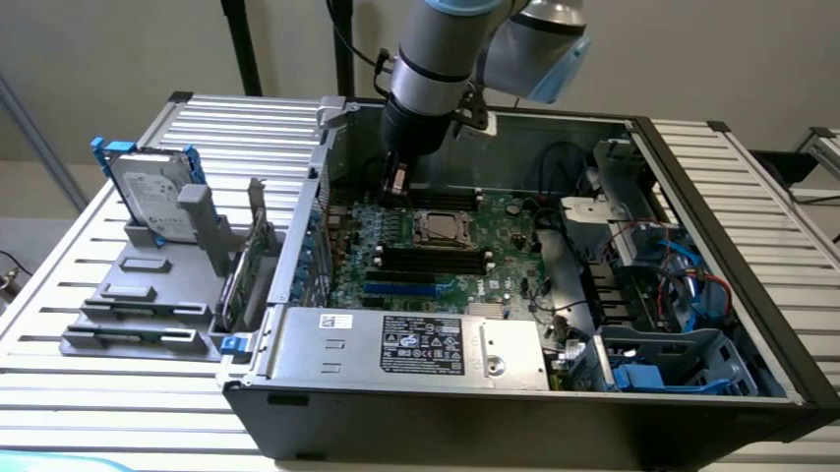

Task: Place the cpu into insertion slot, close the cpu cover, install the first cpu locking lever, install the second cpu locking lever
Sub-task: 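Install the first cpu locking lever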

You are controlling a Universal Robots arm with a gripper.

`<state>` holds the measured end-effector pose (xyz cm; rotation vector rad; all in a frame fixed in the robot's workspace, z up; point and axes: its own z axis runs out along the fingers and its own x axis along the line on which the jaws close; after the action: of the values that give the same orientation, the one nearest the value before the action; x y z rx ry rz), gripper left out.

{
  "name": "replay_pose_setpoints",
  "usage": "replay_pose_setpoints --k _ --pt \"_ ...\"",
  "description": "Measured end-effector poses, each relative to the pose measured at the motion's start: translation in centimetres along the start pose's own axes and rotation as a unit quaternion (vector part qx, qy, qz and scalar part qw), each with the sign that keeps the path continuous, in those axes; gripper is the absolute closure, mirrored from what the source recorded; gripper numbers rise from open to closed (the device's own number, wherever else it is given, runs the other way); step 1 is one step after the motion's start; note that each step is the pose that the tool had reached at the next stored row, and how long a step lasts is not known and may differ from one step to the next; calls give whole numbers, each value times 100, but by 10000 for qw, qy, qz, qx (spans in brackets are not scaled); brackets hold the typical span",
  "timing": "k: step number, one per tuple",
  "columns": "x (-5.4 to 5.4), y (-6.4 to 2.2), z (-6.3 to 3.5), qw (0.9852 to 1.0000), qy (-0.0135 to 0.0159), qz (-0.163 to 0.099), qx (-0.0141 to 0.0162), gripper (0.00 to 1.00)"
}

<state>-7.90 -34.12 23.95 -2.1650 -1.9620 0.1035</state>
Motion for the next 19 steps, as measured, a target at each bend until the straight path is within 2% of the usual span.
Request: replay_pose_setpoints --k 8,13,19 --pt "1 -22 -28 9991 239 350 -8 89" --pt "0 -34 -27 9979 348 554 -1 89" --pt "-1 -48 -25 9956 469 805 6 89"
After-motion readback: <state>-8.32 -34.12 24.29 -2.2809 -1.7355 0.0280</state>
